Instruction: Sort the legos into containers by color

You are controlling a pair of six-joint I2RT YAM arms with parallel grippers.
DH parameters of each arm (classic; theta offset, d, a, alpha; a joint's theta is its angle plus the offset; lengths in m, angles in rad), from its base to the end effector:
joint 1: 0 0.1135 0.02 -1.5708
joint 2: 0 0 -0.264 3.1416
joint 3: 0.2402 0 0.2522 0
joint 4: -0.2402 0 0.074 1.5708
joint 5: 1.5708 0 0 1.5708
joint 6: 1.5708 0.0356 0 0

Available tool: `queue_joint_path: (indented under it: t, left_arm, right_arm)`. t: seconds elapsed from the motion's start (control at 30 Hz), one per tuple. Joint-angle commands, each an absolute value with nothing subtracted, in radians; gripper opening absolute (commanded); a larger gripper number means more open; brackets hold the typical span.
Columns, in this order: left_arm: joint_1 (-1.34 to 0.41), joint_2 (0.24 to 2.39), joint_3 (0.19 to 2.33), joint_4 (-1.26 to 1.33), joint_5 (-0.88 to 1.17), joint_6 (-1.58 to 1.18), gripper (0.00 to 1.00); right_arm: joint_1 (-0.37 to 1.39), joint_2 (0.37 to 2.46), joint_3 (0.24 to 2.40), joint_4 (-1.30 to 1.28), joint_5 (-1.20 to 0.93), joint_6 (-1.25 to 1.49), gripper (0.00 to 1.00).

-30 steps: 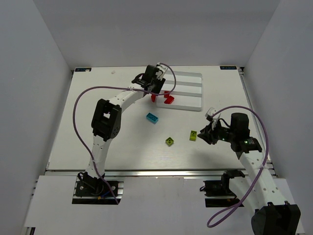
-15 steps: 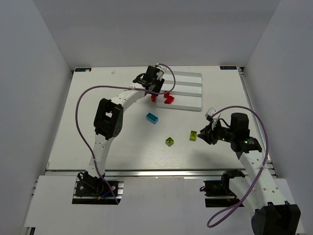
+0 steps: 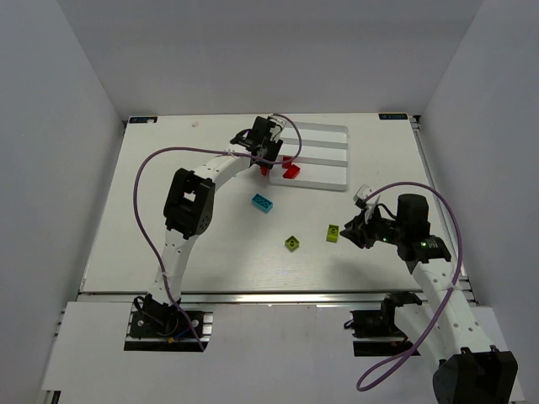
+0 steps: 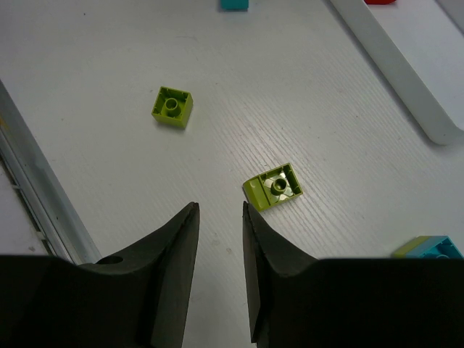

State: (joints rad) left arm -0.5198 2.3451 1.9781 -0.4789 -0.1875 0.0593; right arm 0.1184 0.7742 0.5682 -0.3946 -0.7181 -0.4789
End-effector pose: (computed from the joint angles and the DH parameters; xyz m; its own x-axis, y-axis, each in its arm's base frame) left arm 0.4607 -0.2560 0.1888 -0.6260 0.4253 -0.6536 0.4186 0.8905 0.1786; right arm 0.1625 0.0429 0.2497 -0.2087 -0.3743 -0.9035 -0.8159 0.5760 -0.0502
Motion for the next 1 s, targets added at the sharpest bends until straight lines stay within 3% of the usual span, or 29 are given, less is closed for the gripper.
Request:
queue_joint_path:
  t: [0.0,0.47,0.97]
  left_arm:
    - [-0.515,2.342,1.979,-0.480,-0.160,0.038,0.63]
    - [-0.515,2.356,1.953,-0.471,-0.164,0.012,0.53]
    - [-0.515,2.367,1.940,-0.471,-0.155,0.012,0.52]
  right_arm:
    - [0.121,0.775,0.587,-0.390,-0.738,-0.488,0.37]
    - [0.123,0.772,0.588,-0.390,-0.739,-0.488,0.37]
    - [0.124,0.772,0.588,-0.391,-0.739,-0.488,0.37]
